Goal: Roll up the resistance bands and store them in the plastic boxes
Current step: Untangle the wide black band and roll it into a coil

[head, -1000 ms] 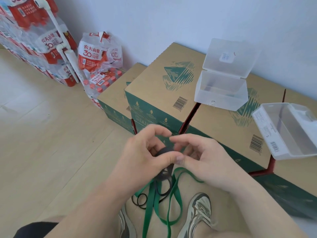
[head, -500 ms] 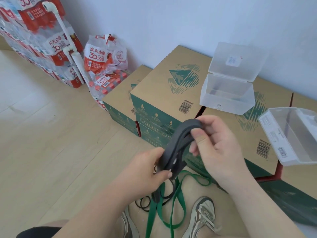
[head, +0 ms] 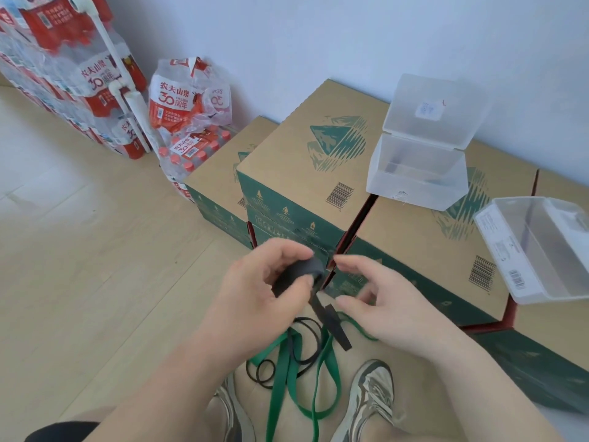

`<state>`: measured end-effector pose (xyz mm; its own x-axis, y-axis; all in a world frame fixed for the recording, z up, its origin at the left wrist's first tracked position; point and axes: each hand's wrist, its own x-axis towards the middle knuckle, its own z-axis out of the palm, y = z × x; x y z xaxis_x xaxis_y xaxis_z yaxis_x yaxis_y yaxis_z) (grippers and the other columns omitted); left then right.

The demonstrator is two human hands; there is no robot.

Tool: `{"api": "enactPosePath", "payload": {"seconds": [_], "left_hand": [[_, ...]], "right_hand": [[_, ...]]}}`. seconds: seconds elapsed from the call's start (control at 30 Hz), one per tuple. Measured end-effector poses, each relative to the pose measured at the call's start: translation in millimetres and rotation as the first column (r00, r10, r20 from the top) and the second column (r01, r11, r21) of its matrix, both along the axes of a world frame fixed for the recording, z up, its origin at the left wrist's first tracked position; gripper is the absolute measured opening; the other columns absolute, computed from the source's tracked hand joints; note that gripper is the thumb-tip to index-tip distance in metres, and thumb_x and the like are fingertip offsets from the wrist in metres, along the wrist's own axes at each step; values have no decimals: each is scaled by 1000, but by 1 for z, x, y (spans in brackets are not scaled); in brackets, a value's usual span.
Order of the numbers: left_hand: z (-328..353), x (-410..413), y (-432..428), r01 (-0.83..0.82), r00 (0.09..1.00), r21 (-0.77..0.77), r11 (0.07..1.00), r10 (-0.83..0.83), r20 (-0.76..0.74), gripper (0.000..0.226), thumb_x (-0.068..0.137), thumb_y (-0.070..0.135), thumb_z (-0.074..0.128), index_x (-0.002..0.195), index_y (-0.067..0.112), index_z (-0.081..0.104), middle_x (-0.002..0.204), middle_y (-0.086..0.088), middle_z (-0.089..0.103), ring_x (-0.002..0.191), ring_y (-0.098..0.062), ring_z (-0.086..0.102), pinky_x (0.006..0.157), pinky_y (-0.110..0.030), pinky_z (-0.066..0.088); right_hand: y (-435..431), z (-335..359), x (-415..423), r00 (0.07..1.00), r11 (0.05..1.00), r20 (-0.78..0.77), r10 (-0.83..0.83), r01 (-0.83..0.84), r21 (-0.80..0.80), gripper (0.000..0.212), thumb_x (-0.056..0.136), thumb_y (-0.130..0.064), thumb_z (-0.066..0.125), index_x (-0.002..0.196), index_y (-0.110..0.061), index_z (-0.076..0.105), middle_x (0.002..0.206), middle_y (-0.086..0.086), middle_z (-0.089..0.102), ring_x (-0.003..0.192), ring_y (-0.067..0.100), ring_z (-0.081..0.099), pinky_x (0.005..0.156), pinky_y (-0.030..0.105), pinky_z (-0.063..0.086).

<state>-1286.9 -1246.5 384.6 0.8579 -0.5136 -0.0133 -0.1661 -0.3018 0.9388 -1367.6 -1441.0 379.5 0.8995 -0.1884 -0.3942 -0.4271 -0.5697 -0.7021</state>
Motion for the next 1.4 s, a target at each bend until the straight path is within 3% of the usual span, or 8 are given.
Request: {"api": "enactPosePath", "payload": {"seconds": [0.13, 0.23, 0.5, 0.67, 0.8, 0.93, 1.2, 1.4], "left_hand": [[2, -4, -4, 80, 997, -55, 995, -79, 21, 37, 88, 0, 75, 112, 25, 67, 102, 18, 76, 98, -2, 73, 82, -12, 54], [-4, 1, -2, 58, 998, -54, 997, -58, 6, 38, 88, 10, 80, 114, 30, 61, 102, 12, 74, 96, -11, 72, 85, -25, 59], [-33, -1, 9, 397, 917, 366, 842, -347, -197, 12, 88, 38, 71, 91, 38, 59, 86, 9, 67, 83, -11, 66, 84, -43, 58], [-19, 12, 9, 18, 999, 183, 983, -12, -36, 31, 91, 23, 76, 107, 44, 60, 81, 5, 68, 76, -15, 67, 72, -33, 58], [-8, 7, 6, -79, 996, 22, 997, 79, -33, 27, 85, 18, 84, 95, 36, 66, 83, 9, 75, 73, -14, 70, 69, -33, 61], [-5, -3, -2, 68, 997, 31, 997, -70, 35, 15, 87, 17, 81, 94, 27, 73, 81, 9, 76, 73, -13, 73, 71, -37, 61], [-11, 1, -5, 223, 966, 65, 973, -211, -146, 36, 84, 28, 85, 111, 34, 62, 95, 10, 75, 79, -7, 71, 73, -25, 59], [-20, -5, -2, 301, 949, 205, 931, -272, -159, 18, 87, 34, 76, 93, 21, 65, 87, -4, 68, 80, -27, 67, 80, -49, 58]], "right_hand": [[12, 8, 4, 975, 974, 219, -46, -5, 226, 51, 92, -15, 73, 124, -53, 62, 101, -9, 75, 77, 19, 68, 76, 37, 59], [11, 7, 6, 950, 984, 290, -113, 67, 163, 31, 93, -19, 73, 109, -45, 72, 82, -11, 72, 65, 9, 57, 66, 22, 51], [9, 16, 9, 841, 824, 314, -441, 241, 512, 15, 103, -10, 57, 106, -18, 68, 74, -5, 68, 61, 11, 58, 61, 21, 53], [-14, 5, 2, 906, 920, 177, -385, 361, 155, 13, 104, -27, 57, 104, -37, 64, 86, -9, 72, 74, 10, 62, 70, 25, 50], [-18, -6, -5, 986, 991, -147, -80, 63, -119, 22, 101, -28, 60, 120, -37, 58, 113, -15, 66, 86, 4, 61, 80, 26, 49], [-3, 2, -1, 999, 996, 31, -33, 31, 78, 52, 89, -31, 76, 134, -47, 55, 127, -26, 63, 78, 9, 67, 78, 23, 53], [6, 8, 3, 883, 923, 356, -306, 185, 337, 28, 92, -12, 75, 107, -34, 76, 89, -11, 78, 71, 10, 65, 72, 23, 56], [-3, 12, 6, 795, 787, 309, -521, 308, 535, 18, 100, -9, 62, 113, -19, 71, 83, -6, 75, 60, 0, 59, 58, 16, 49]]}}
